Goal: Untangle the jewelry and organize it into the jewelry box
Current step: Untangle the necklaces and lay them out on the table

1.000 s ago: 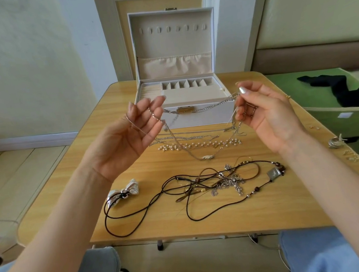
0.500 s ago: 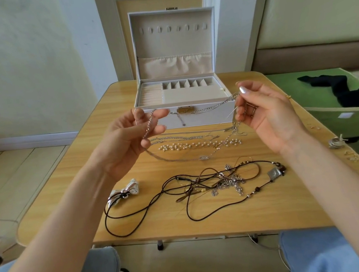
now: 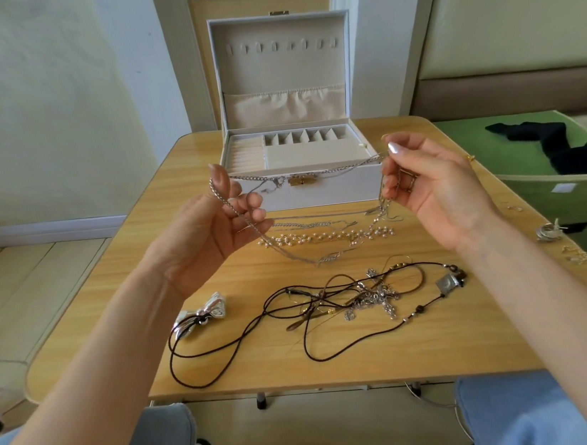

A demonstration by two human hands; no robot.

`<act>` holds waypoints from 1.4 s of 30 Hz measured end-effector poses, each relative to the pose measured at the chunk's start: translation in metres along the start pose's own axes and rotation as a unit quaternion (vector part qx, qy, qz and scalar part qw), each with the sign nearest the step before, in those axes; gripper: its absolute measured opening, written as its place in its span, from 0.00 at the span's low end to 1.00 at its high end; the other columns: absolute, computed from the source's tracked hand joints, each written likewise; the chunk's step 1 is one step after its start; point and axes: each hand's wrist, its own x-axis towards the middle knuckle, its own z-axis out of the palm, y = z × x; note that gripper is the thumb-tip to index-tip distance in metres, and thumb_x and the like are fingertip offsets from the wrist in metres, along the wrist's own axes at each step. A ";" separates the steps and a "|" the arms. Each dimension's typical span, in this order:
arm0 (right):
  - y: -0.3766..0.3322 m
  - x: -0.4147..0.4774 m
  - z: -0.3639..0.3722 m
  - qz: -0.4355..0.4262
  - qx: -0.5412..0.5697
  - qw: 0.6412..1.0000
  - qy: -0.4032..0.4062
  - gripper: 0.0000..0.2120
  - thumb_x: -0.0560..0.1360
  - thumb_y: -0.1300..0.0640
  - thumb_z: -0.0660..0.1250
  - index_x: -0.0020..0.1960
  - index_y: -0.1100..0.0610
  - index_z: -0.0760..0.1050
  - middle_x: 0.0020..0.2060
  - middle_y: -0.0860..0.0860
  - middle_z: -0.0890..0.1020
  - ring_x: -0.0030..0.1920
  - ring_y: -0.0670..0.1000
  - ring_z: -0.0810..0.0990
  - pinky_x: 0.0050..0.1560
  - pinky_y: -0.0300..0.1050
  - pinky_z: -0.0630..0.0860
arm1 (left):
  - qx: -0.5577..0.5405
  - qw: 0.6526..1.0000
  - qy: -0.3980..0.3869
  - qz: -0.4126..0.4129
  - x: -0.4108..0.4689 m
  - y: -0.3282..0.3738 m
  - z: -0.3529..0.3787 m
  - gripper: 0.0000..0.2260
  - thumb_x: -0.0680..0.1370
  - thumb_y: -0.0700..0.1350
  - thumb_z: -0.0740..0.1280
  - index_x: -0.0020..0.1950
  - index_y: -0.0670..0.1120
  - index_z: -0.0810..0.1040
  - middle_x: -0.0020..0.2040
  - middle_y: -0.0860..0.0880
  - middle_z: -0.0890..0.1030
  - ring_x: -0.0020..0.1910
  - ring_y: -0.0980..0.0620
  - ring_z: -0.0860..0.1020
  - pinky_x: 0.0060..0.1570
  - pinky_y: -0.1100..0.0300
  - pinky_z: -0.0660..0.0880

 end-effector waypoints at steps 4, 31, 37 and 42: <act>0.001 0.000 0.000 -0.001 0.002 1.000 -0.003 0.07 0.76 0.66 0.61 0.48 0.56 0.76 0.31 0.50 0.78 0.32 0.47 0.75 0.33 0.38 0.74 | 0.016 0.999 -0.022 0.030 -0.001 0.001 -0.001 0.16 0.58 0.60 0.77 0.35 0.49 0.81 0.46 0.51 0.84 0.49 0.54 0.82 0.51 0.56 0.78; -0.001 -0.004 0.003 0.004 -0.009 1.000 -0.021 0.09 0.77 0.66 0.60 0.48 0.56 0.76 0.32 0.50 0.78 0.33 0.47 0.76 0.34 0.39 0.75 | 0.104 0.990 0.021 0.092 -0.008 0.005 0.014 0.17 0.74 0.23 0.49 0.37 0.44 0.64 0.43 0.47 0.84 0.46 0.51 0.83 0.45 0.54 0.81; -0.001 -0.005 0.004 0.003 -0.013 1.000 -0.021 0.09 0.76 0.66 0.60 0.48 0.56 0.76 0.32 0.50 0.79 0.32 0.47 0.76 0.33 0.39 0.75 | 0.149 0.982 0.015 0.113 -0.009 0.003 0.012 0.17 0.74 0.23 0.51 0.37 0.44 0.64 0.46 0.47 0.85 0.51 0.51 0.82 0.43 0.56 0.81; 0.000 -0.005 0.004 0.000 -0.035 0.999 -0.026 0.09 0.76 0.67 0.61 0.47 0.56 0.77 0.31 0.50 0.79 0.32 0.47 0.76 0.33 0.39 0.75 | 0.133 0.982 0.025 0.130 -0.007 0.005 0.011 0.15 0.75 0.27 0.52 0.38 0.45 0.65 0.43 0.48 0.85 0.45 0.53 0.82 0.47 0.54 0.80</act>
